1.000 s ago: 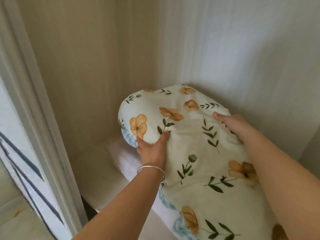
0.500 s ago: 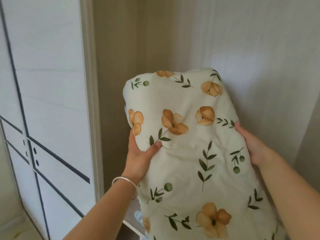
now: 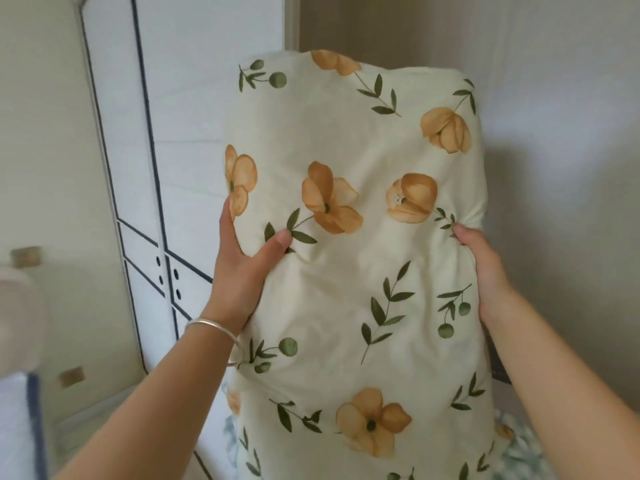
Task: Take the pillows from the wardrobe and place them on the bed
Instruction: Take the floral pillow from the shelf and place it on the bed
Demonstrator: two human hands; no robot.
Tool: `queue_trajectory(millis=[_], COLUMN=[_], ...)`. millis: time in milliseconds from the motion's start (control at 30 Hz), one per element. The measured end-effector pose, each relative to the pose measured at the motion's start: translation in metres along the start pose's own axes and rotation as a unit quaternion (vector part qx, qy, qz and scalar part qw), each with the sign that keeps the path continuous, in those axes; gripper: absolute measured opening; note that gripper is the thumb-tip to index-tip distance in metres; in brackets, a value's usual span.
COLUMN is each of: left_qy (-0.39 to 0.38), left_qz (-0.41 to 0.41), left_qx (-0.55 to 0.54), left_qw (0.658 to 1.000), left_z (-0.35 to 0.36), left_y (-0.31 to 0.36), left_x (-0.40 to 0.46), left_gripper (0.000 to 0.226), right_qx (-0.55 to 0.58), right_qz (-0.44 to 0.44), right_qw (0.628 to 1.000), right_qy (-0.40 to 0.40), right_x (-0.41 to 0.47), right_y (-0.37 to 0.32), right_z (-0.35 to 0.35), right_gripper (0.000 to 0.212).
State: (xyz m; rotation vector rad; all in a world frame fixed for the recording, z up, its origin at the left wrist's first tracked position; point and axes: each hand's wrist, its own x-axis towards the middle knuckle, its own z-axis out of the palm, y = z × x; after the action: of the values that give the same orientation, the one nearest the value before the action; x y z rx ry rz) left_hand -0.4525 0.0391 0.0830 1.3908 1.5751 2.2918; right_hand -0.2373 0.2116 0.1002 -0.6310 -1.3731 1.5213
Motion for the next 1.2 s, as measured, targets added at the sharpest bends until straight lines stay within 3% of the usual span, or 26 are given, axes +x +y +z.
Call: queue_trajectory(millis=[100,200,300,367,533,667,867,1000,1200], left_qy=[0.04,0.116,0.131,0.168,0.247,0.303,0.375,0.422,0.474], left_qz=[0.019,0.035,0.032,0.024,0.0,-0.029,-0.084,-0.111,-0.142], left_qx=[0.031,0.061,0.086,0.112,0.161,0.208,0.262,0.291,0.317], left_qw=[0.999,0.991,0.987,0.979,0.956,0.93,0.885,0.851,0.809], left_z=[-0.048,-0.106,-0.132,-0.16,-0.231,-0.283,-0.346,-0.382,-0.455], left_y=[0.014,0.016,0.011,0.005,-0.017,-0.04,-0.088,-0.126,-0.183], left_x=[-0.01,-0.022,-0.02,-0.023,-0.03,-0.025,0.002,0.023,0.048], left_gripper=[0.088,0.081,0.076,0.078,0.07,0.079,0.069,0.081,0.087], right_qx=[0.028,0.006,-0.005,-0.005,-0.015,-0.012,-0.06,-0.085,-0.116], right_qz=[-0.015,-0.042,-0.092,-0.106,-0.04,0.008,0.089,0.079,0.075], right_qw=[0.999,0.996,0.995,0.992,0.986,0.971,0.922,0.89,0.856], right_qy=[-0.027,-0.072,-0.028,-0.068,-0.158,-0.237,-0.372,-0.44,-0.499], right_x=[-0.006,-0.019,-0.022,-0.017,-0.004,0.02,0.069,0.096,0.12], right_y=[0.021,0.048,0.06,0.08,0.134,0.177,0.244,0.279,0.337], right_z=[0.044,0.114,0.147,0.185,0.279,0.35,0.454,0.516,0.617], right_gripper=[0.021,0.038,0.008,0.014,0.016,0.017,0.042,0.036,0.046])
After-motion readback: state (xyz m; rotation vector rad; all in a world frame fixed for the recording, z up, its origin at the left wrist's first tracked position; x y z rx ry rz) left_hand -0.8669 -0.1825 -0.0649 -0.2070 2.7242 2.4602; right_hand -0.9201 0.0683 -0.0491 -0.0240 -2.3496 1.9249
